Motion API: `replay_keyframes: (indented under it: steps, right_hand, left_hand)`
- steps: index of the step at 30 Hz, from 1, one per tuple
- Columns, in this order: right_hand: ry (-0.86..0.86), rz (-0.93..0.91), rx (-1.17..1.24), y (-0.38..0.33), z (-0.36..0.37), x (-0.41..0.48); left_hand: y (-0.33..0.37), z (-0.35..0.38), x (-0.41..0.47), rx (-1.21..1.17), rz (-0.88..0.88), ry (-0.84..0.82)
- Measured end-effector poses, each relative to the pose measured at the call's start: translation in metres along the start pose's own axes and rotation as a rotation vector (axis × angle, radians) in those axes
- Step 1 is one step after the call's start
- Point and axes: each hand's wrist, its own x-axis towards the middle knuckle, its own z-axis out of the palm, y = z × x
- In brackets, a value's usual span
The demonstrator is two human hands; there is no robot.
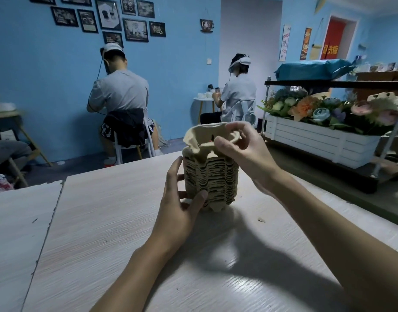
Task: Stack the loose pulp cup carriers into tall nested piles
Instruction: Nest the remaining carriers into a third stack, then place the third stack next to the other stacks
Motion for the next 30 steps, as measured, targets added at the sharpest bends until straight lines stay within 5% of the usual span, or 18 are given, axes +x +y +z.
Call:
replay_keyframes:
  steps: [3, 10, 15, 22, 30]
  right_hand:
    - [-0.014, 0.077, -0.076, 0.010, -0.008, -0.005]
    - [-0.152, 0.463, 0.167, 0.016, -0.003, -0.031]
    - [-0.127, 0.392, 0.221, -0.009, 0.012, -0.047]
    - [-0.310, 0.276, 0.238, -0.068, 0.070, -0.070]
    - [-0.577, 0.185, 0.275, -0.132, 0.223, -0.110]
  left_hand:
    - [-0.001, 0.000, 0.001, -0.001, -0.007, 0.017]
    - [0.006, 0.002, 0.001, 0.004, -0.035, 0.026]
    - [0.031, -0.013, -0.011, -0.039, -0.082, 0.042]
    - [0.084, -0.084, -0.050, -0.036, -0.070, 0.177]
    - [0.125, -0.218, -0.145, 0.303, -0.081, 0.551]
